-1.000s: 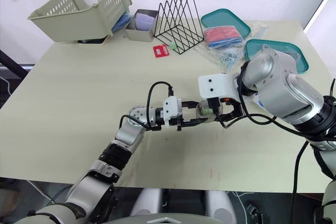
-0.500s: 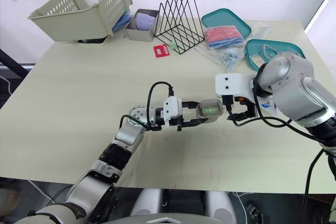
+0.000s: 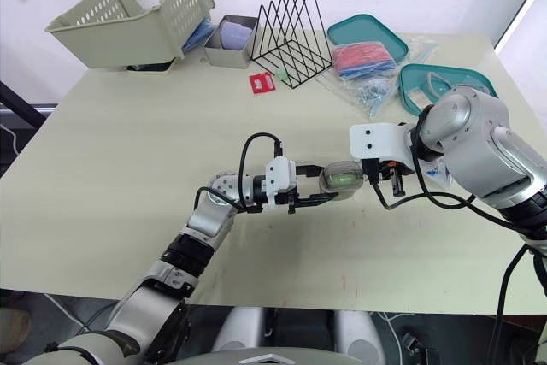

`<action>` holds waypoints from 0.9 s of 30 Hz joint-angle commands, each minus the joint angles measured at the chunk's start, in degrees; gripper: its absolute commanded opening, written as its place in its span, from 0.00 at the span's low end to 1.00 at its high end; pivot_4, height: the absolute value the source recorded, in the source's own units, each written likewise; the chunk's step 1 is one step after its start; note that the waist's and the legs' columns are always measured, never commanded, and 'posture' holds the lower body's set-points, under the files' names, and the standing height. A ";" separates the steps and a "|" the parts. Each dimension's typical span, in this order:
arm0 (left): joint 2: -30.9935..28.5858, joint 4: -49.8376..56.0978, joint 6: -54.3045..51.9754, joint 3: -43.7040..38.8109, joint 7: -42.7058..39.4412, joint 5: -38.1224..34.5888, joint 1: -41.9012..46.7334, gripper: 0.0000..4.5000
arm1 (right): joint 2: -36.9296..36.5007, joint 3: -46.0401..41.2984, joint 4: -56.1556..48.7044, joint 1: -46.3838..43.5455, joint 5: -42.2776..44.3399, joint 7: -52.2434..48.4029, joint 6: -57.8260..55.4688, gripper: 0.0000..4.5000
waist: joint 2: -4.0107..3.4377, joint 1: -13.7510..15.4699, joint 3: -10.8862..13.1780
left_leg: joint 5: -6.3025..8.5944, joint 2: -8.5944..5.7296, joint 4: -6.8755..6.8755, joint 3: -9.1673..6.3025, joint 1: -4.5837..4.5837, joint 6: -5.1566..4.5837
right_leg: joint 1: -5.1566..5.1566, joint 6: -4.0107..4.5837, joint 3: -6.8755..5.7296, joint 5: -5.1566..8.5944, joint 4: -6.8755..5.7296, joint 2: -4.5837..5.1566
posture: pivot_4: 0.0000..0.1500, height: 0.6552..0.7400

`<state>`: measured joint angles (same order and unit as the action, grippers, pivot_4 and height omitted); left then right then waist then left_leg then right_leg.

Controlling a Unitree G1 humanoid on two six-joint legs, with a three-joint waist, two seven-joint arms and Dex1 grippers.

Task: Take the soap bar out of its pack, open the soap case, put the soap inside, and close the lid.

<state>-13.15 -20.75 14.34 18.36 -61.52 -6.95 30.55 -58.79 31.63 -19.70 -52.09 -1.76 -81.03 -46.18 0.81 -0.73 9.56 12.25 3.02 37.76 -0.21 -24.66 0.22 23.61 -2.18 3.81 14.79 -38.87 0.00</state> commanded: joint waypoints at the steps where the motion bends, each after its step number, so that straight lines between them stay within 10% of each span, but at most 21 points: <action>1: -0.23 -0.62 -1.34 1.54 -0.83 1.18 -0.90 0.41 | -1.04 -2.27 -1.76 -0.27 0.20 -0.88 0.94 0.05 | 0.00 0.01 0.00 | 0.00 0.00 0.00 0.00 0.00 0.00 | 0.00 0.00 0.00 0.00 0.00 0.00 | 1.00 1.00; 27: -0.51 -0.49 -1.39 1.57 -0.92 1.30 -0.75 0.41 | -1.46 -3.25 -4.15 1.36 1.86 -0.96 -0.28 0.05 | 0.00 0.02 0.00 | 0.00 0.00 0.00 0.00 0.01 0.00 | -0.01 0.01 0.00 -0.01 -0.01 0.00 | 1.00 1.00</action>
<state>-13.23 -20.73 14.22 18.45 -61.51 -6.93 30.63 -58.98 30.40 -22.67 -51.14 0.20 -81.87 -47.15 0.81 -0.71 9.56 12.25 3.03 37.76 -0.21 -24.65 0.22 23.60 -2.18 3.81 14.78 -38.88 -0.01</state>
